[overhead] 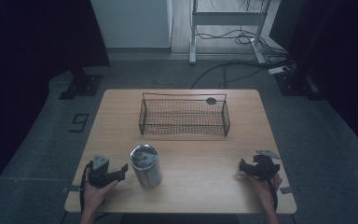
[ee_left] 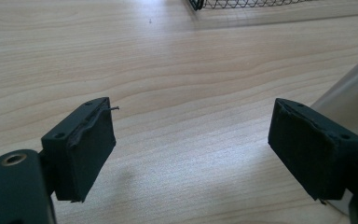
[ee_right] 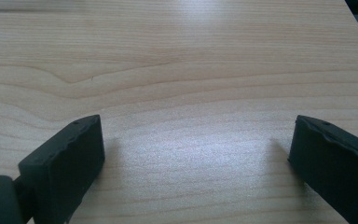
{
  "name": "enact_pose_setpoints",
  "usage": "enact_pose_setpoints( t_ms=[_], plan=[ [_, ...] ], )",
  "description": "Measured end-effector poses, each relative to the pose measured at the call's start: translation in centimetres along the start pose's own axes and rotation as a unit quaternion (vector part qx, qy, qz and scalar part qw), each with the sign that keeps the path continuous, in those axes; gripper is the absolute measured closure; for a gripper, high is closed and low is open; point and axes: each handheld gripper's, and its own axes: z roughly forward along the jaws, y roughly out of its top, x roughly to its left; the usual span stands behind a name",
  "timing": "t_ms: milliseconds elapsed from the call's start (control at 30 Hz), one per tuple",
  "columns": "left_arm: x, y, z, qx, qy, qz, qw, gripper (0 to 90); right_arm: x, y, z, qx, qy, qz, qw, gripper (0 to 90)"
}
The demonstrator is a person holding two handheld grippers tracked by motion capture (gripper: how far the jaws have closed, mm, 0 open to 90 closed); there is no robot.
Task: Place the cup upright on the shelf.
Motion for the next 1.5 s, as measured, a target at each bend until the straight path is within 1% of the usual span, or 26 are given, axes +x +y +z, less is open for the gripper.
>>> enact_pose_setpoints(
  t_ms=[300, 500, 767, 833, 867, 967, 1000, 1100, 1133, 1167, 1200, 1233, 1300, 1333, 1400, 1433, 1467, 1500],
  plan=[
    [0.6, 0.2, -0.8, -0.013, -0.002, -0.012, 0.9998, 14.4, 0.0, 0.0, 0.0, 0.000, 0.000, 0.000, 1.0000, 3.1],
    [0.6, 0.3, -1.2, -0.018, -0.002, -0.013, 0.9998, 14.4, 0.0, 0.0, 0.0, -0.001, 0.000, 0.000, 1.0000, 3.1],
    [0.4, 0.4, -1.6, -0.022, -0.007, -0.010, 0.9997, 14.5, -0.1, 0.0, 0.0, -0.001, 0.002, -0.001, 1.0000, 4.0],
    [0.4, 0.5, -1.8, -0.025, -0.006, -0.008, 0.9996, 14.5, -0.2, 0.0, 0.0, -0.002, 0.002, -0.001, 1.0000, 4.1],
    [0.2, 0.7, -2.3, -0.030, -0.007, -0.004, 0.9995, 14.4, -0.2, 0.0, 0.0, -0.002, 0.002, -0.001, 1.0000, 4.2],
    [0.1, 1.0, -2.7, -0.035, -0.012, -0.001, 0.9993, 13.8, -0.2, 0.0, 0.0, -0.002, 0.002, -0.001, 1.0000, 4.3],
    [-0.1, 1.1, -3.1, -0.039, -0.019, 0.003, 0.9991, 13.1, -0.2, 0.0, 0.0, -0.002, 0.002, -0.001, 1.0000, 4.3],
    [-0.3, 1.3, -3.3, -0.040, -0.025, 0.005, 0.9989, 11.2, -0.2, 0.0, 0.0, -0.002, 0.002, -0.001, 1.0000, 4.4],
    [-0.4, 1.3, -3.5, -0.038, -0.039, 0.006, 0.9985, 10.4, -0.2, 0.0, 0.0, -0.002, 0.002, -0.001, 1.0000, 4.3],
    [-0.4, 1.3, -3.5, -0.038, -0.039, 0.006, 0.9985, 9.7, -0.2, 0.0, 0.0, -0.002, 0.002, -0.001, 1.0000, 4.3],
    [-0.5, 1.3, -3.7, -0.039, -0.048, 0.008, 0.9980, 9.7, -0.2, 0.0, 0.0, -0.002, 0.002, -0.001, 1.0000, 4.4],
    [-0.6, 1.4, -3.9, -0.041, -0.058, 0.014, 0.9974, 7.7, -0.2, 0.0, 0.0, -0.002, 0.002, -0.001, 1.0000, 4.4],
    [-0.8, 1.5, -4.2, -0.046, -0.071, 0.020, 0.9962, 6.7, -0.2, 0.0, 0.0, -0.002, 0.002, -0.001, 1.0000, 4.4],
    [-0.8, 1.5, -4.2, -0.046, -0.071, 0.020, 0.9962, 6.1, -0.2, 0.0, 0.0, -0.002, 0.002, -0.001, 1.0000, 4.4],
    [-1.2, 1.8, -4.9, -0.055, -0.089, 0.026, 0.9942, 5.5, -0.2, 0.0, 0.0, -0.002, 0.002, -0.001, 1.0000, 4.4],
    [-1.4, 1.9, -5.2, -0.057, -0.093, 0.029, 0.9936, 5.3, -0.2, 0.0, 0.0, -0.002, 0.002, -0.001, 1.0000, 4.4],
    [-1.4, 1.9, -5.2, -0.057, -0.093, 0.029, 0.9936, 5.1, -0.2, 0.0, 0.0, -0.002, 0.002, -0.001, 1.0000, 4.3],
    [-1.7, 2.0, -5.6, -0.060, -0.100, 0.033, 0.9926, 4.9, -0.2, 0.0, 0.0, -0.002, 0.002, -0.001, 1.0000, 4.3]
  ],
)
